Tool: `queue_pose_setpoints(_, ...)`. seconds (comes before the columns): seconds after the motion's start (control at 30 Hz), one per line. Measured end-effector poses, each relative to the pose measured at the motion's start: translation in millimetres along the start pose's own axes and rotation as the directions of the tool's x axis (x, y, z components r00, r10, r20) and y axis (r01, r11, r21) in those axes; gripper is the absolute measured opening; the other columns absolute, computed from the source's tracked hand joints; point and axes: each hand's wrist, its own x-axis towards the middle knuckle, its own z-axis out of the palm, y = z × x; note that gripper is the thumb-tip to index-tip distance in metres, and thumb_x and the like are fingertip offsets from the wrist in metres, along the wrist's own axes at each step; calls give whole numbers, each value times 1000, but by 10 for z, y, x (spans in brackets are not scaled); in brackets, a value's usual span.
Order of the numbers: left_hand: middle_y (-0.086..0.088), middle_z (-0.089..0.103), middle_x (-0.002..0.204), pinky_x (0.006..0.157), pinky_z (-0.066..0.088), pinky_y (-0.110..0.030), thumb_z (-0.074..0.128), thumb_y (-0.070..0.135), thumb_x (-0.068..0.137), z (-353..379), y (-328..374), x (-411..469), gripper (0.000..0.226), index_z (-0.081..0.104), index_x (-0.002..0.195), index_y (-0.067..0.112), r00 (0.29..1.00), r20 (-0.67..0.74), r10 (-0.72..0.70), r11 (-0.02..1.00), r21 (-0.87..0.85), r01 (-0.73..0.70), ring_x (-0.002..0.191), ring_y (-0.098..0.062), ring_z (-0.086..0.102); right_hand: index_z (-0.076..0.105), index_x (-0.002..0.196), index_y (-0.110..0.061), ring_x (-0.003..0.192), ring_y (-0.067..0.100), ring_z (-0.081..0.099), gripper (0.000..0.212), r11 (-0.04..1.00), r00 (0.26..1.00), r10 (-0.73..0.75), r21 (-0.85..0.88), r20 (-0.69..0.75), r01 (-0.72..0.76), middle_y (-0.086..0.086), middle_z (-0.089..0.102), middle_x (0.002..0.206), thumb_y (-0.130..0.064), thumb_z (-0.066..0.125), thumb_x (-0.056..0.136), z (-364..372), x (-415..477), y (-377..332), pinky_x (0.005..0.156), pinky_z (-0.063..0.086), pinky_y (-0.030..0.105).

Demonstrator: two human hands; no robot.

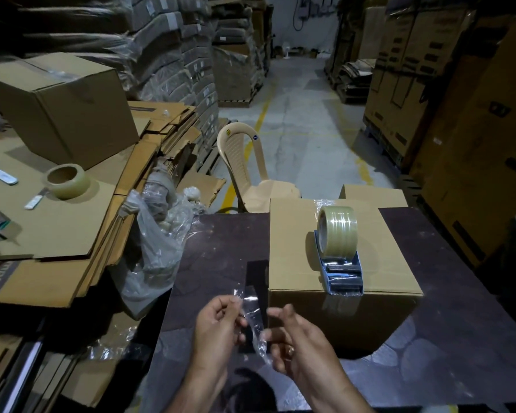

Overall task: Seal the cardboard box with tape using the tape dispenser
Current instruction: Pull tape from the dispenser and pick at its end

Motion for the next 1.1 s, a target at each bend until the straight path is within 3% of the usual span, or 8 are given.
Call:
queue_pose_setpoints(0.17,1,63,56,39,37,-15,65,6,88,-49,47,15,6,68,83,7,987,-38,155,985,77,-151,48,-3,53,60,117,-3,59,17,56,50,993,986,-77,-82,145,90,12,64,72,3,73,69,3,2,-43,53,45,24)
queue_pose_setpoints(0.37,1,69,64,41,40,-16,65,0,86,-92,36,-59,16,69,94,14,984,-14,180,982,54,-179,52,-4,58,61,106,0,48,13,53,30,964,988,-114,-231,100,134,11,62,63,8,69,78,117,26,-52,44,42,21)
queue_pose_setpoints(0.47,-3,69,62,45,43,-14,66,0,85,-157,18,-95,12,72,86,10,976,52,210,963,160,-216,53,-3,59,66,91,6,47,11,54,12,975,992,-124,-186,11,124,10,63,61,7,68,79,116,93,-70,46,46,19)
queue_pose_setpoints(0.57,-7,70,65,49,46,-14,64,-3,86,-177,-6,-142,12,72,81,5,982,101,161,977,123,-173,56,-5,60,69,88,5,49,11,54,8,984,992,-126,-126,-23,123,12,65,63,6,66,81,137,130,-81,50,50,19)
queue_pose_setpoints(0.73,-1,73,100,64,54,-17,69,8,81,-99,-18,-212,9,74,88,4,982,112,151,986,49,-157,82,-10,71,72,83,0,58,17,57,6,977,975,-191,-117,-112,178,17,70,72,-3,71,79,209,174,-32,54,49,26)
queue_pose_setpoints(0.8,0,75,94,65,54,-17,76,3,73,-97,19,-239,14,72,86,6,965,131,229,963,113,-244,81,-12,73,73,81,0,65,23,58,5,978,973,-196,-97,-123,184,23,71,80,-3,71,78,249,187,-17,60,47,30)
queue_pose_setpoints(0.93,7,73,73,60,55,-18,79,7,75,-123,54,-252,16,69,80,18,890,44,454,815,382,-435,66,-5,70,73,72,-3,57,16,51,12,988,985,-148,-64,-88,143,17,65,69,-4,67,83,303,190,17,56,42,25)
queue_pose_setpoints(1.1,4,70,70,57,54,-25,72,9,82,-191,42,-142,26,62,95,29,862,40,506,769,432,-471,61,-8,67,71,91,7,60,15,53,18,999,999,-37,31,26,36,17,66,77,-3,56,90,282,170,4,61,46,23)
